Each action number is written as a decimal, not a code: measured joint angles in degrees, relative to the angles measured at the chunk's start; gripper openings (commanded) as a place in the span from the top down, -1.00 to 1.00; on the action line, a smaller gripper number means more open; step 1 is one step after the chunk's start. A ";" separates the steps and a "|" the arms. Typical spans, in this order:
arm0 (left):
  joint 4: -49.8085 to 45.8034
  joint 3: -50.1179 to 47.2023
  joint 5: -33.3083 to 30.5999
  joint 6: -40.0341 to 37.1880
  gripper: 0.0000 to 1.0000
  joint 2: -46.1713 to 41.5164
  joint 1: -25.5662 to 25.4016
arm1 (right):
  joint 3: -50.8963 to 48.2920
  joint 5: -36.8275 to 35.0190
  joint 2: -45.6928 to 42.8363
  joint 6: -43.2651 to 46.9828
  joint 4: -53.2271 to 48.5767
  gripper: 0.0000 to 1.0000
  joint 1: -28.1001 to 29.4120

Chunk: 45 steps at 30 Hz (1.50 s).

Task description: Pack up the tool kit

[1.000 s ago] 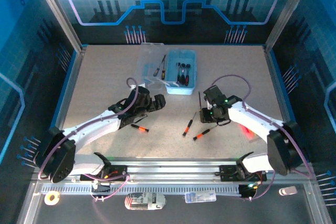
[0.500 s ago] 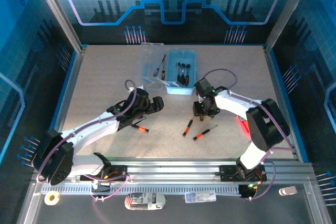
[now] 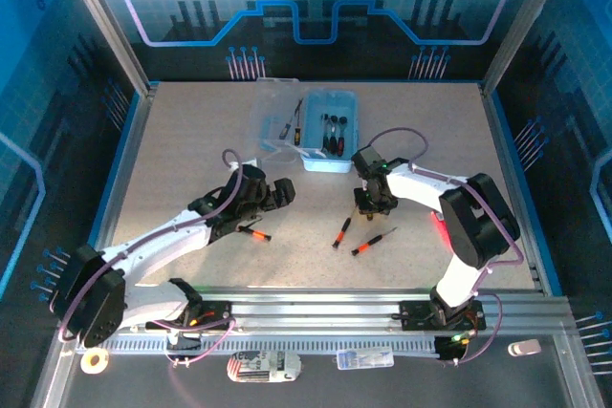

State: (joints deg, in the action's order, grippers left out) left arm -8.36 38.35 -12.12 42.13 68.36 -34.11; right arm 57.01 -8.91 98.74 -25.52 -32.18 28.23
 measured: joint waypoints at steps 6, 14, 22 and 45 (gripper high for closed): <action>-3.17 -1.51 -0.79 0.00 -0.99 -4.92 0.00 | 0.00 -0.11 -0.04 0.15 1.25 0.65 0.00; -12.57 -0.24 -1.88 -0.13 -0.99 -12.07 0.00 | -1.70 0.04 -5.60 -0.20 2.69 0.67 -0.48; -20.41 2.49 -3.65 0.48 -0.98 -23.65 0.00 | -1.42 -0.31 -6.47 -0.55 1.99 0.68 -1.68; -20.79 -0.44 -7.39 2.64 -0.99 -26.80 0.00 | 9.49 -1.70 -5.92 -1.20 1.31 0.68 -1.64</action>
State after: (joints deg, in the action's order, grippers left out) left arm -29.15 37.91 -19.51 44.77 41.56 -34.11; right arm 66.50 -10.61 92.82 -26.72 -30.87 26.59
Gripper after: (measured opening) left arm 0.993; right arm 0.164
